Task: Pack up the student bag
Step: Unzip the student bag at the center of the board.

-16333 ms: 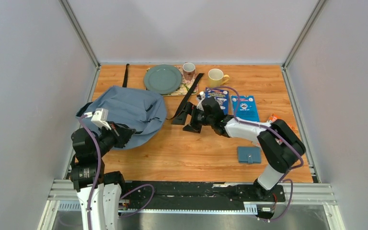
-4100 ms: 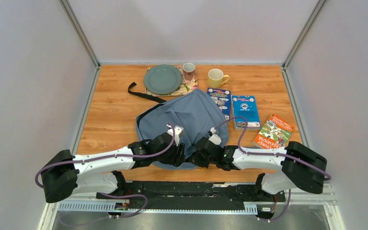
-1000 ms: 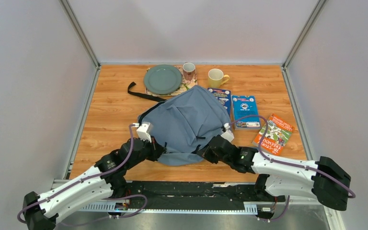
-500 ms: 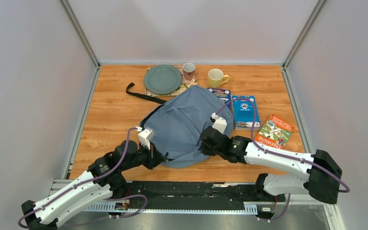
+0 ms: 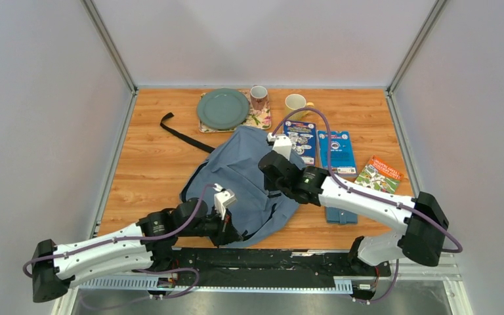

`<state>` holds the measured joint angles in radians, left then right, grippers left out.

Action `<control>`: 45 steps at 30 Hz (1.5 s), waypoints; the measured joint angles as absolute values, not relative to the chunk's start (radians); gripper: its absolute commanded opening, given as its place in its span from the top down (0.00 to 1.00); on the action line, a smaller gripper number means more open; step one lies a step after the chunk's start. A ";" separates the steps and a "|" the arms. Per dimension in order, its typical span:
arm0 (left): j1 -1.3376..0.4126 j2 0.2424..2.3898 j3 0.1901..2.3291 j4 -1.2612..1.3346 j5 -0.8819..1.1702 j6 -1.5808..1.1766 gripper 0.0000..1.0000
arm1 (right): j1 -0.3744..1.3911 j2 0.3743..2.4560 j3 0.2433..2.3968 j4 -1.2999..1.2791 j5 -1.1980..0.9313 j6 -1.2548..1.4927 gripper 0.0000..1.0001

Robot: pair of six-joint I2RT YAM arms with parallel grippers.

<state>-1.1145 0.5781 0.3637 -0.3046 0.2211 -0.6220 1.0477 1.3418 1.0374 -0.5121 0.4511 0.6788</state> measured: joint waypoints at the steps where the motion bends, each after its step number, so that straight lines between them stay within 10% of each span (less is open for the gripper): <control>1: -1.129 0.604 0.364 -0.282 0.213 -0.624 1.00 | 1.036 1.362 1.052 -0.523 0.450 0.679 0.77; 7: -1.139 0.689 0.362 -0.181 0.128 -0.640 1.00 | 0.974 1.322 1.003 -0.627 0.435 0.767 0.43; 15: -1.140 0.727 0.364 -0.092 0.084 -0.641 1.00 | 1.011 0.910 0.632 -0.562 0.189 1.090 0.38; 27: -1.140 0.864 0.418 0.007 0.080 -0.630 1.00 | 1.074 0.997 0.475 -0.339 0.005 1.491 0.35; 30: -1.140 0.876 0.424 0.013 0.081 -0.625 1.00 | 1.073 1.039 0.471 -0.306 0.000 1.533 0.45; 34: -1.144 0.877 0.426 0.013 0.080 -0.624 1.00 | 1.073 1.081 0.469 -0.286 0.015 1.570 0.97; 45: -1.144 0.730 0.426 -0.087 0.021 -0.613 1.00 | 1.014 0.922 0.458 -0.363 0.160 1.456 1.00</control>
